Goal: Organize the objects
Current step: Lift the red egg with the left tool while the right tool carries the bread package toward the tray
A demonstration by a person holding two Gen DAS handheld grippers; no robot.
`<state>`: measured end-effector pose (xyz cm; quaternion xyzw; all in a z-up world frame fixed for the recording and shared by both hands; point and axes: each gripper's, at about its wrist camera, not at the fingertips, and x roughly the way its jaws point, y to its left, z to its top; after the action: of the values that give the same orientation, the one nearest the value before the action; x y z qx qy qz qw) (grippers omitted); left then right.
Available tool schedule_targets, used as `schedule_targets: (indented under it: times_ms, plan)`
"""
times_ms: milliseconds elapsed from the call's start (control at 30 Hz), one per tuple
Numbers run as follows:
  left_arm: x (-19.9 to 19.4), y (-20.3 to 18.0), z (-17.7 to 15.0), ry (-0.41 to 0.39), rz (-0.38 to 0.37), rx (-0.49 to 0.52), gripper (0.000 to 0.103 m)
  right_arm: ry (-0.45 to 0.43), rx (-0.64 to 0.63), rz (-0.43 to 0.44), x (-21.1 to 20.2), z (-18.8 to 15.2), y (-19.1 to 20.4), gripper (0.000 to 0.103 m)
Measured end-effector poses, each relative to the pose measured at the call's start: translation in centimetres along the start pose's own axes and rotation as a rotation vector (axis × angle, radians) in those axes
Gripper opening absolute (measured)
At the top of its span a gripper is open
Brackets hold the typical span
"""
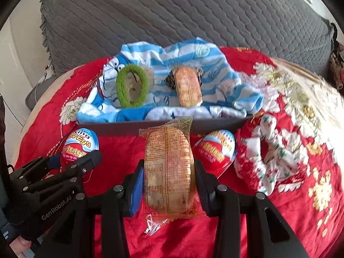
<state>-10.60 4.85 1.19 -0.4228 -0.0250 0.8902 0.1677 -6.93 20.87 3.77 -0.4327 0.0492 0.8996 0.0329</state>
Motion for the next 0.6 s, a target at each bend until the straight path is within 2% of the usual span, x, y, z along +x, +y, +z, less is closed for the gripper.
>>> schedule_targets:
  times_ms: [133, 600]
  plan:
    - [-1.1, -0.5, 0.6, -0.020, 0.005, 0.013, 0.051, -0.034, -0.011, 0.003, -1.0, 0.5, 0.1, 0.043]
    - [-2.9, -1.8, 1.8, -0.050, 0.008, 0.043, 0.051, -0.065, 0.012, 0.047, -2.7, 1.4, -0.5, 0.043]
